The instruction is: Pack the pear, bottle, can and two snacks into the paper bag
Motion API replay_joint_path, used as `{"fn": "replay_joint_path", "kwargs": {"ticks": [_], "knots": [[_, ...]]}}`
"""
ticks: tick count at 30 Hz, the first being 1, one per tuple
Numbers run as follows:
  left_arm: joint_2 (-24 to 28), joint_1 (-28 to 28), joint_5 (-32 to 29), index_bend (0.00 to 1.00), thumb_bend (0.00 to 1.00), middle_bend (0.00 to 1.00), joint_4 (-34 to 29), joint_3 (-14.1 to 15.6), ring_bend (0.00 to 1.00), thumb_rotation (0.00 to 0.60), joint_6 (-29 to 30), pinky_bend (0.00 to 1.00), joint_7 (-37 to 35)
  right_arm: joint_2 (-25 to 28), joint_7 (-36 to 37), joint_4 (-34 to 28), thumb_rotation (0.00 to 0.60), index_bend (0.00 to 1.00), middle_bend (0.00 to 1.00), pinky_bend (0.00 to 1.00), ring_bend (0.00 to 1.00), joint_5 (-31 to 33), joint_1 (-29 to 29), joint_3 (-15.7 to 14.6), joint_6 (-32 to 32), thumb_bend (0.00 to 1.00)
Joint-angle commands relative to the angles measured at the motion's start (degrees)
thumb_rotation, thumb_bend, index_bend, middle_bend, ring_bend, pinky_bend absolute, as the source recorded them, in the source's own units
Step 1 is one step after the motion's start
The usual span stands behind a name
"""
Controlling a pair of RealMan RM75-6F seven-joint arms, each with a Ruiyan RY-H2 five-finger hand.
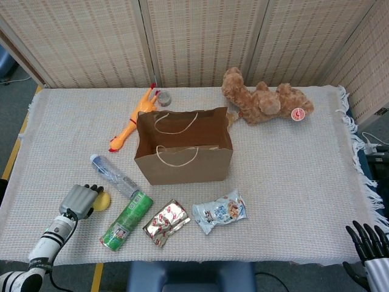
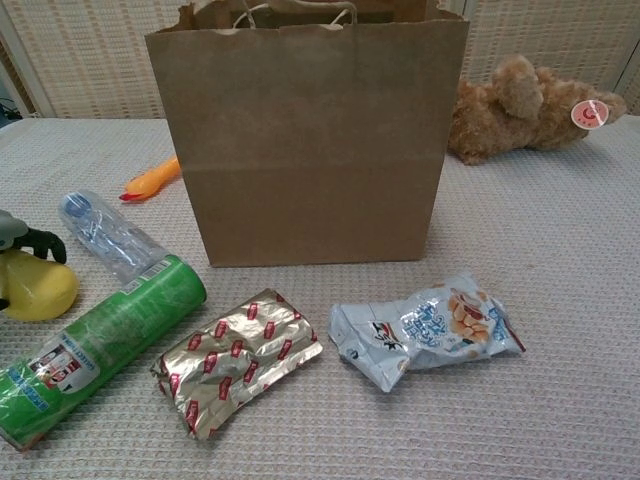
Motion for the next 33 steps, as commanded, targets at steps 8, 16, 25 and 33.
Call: {"fn": "replay_joint_path", "kwargs": {"ticks": [8,16,25,33], "knots": [[4.1,0.0,1.8,0.71,0.64,0.63,-2.8,-2.1,0.58,0.6,4.0,0.72,-2.5,0.0,0.1,0.1,0.6,0.0,0.0,0.0,0.0,0.0,-0.1,0.0,0.1,0.13],[9.8,0.6,-1.5,0.71,0.64,0.64,-8.1,-10.7,0.58,0.6,11.1,0.71,-10.7,-0.1,0.2,0.2,0.6,0.0,0.0,0.0,0.0,0.0,-0.1,0.0,0.1,0.13],[11.0,0.4,-3.8,0.71,0.64,0.64,-16.1,-20.9,0.58,0.6,19.1,0.72,-20.6,-0.1,-0.1,0.1,0.6,0.0,0.0,0.0,0.0,-0.2,0.1,0.0,0.1,0.13],[8.2,-7.0,-6.4,0.7,0.65,0.64,-20.2,-23.2,0.58,0.6,18.4,0.71,-8.8,0.0,-0.6,-0.1,0.6,0.0,0.0,0.0,0.0,-0.3,0.2,0.0,-0.1,0.13]]}}
